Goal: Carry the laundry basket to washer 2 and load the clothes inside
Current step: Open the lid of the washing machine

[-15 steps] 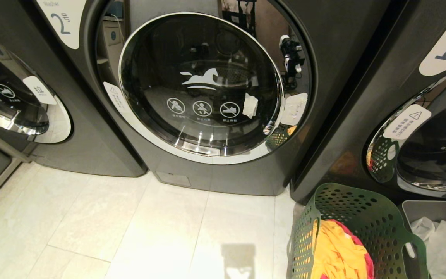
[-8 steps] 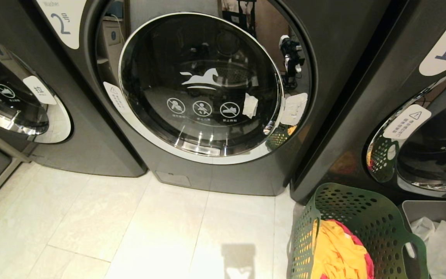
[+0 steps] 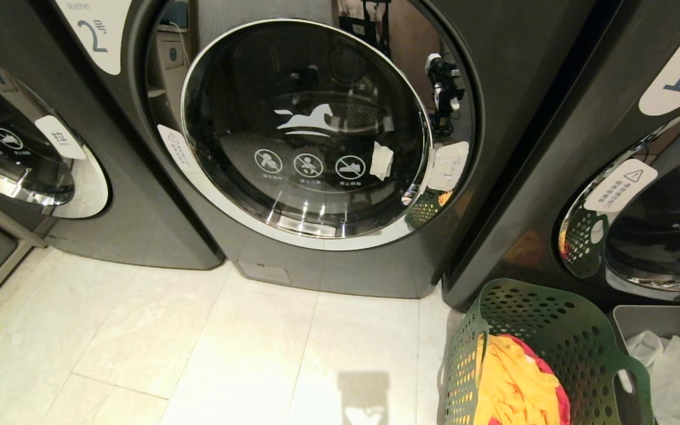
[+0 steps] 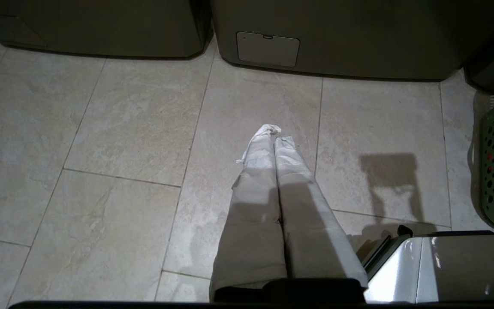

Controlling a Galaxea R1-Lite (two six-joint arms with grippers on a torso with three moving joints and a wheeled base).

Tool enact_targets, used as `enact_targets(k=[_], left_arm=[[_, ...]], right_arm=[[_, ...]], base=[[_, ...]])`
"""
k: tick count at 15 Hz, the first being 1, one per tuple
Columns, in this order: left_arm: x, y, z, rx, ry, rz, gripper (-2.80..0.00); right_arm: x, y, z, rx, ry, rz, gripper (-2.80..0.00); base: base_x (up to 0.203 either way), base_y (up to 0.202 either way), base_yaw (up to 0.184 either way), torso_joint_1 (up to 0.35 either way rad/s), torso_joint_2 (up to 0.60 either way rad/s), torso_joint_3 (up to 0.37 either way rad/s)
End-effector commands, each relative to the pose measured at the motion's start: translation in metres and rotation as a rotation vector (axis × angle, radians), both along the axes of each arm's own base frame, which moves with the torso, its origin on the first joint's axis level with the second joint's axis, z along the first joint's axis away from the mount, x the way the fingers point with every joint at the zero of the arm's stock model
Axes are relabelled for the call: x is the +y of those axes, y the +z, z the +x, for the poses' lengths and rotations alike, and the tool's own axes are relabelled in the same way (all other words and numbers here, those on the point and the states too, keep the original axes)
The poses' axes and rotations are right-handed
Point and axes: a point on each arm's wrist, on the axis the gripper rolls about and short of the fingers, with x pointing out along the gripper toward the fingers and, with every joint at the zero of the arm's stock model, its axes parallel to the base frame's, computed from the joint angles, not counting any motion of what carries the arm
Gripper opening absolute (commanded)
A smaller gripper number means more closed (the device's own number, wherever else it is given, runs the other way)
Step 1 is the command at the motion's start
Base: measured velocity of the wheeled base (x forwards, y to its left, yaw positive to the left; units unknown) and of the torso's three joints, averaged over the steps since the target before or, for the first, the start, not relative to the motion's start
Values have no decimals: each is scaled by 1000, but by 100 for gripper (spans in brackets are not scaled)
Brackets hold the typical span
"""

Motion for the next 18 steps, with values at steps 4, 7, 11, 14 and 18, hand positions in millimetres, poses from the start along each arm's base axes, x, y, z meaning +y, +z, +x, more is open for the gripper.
enact_targets(k=[4, 7, 11, 14, 18], left_arm=[[0, 0, 0, 3, 3, -4, -280], [0, 0, 0, 3, 2, -3, -280], [0, 0, 0, 3, 1, 0, -280], [0, 0, 0, 3, 0, 0, -280], [0, 0, 0, 3, 1, 0, -280]], right_arm=[[0, 0, 0, 3, -3, 1, -280], [0, 0, 0, 3, -3, 1, -280], [0, 0, 0, 3, -3, 0, -280], [0, 0, 0, 4, -3, 0, -280], [0, 0, 0, 3, -2, 1, -280]], base=[[0, 0, 0, 0, 0, 0], [0, 0, 0, 0, 0, 0], [0, 0, 0, 0, 0, 0], [0, 0, 0, 5, 4, 113], [0, 0, 0, 2, 3, 191]])
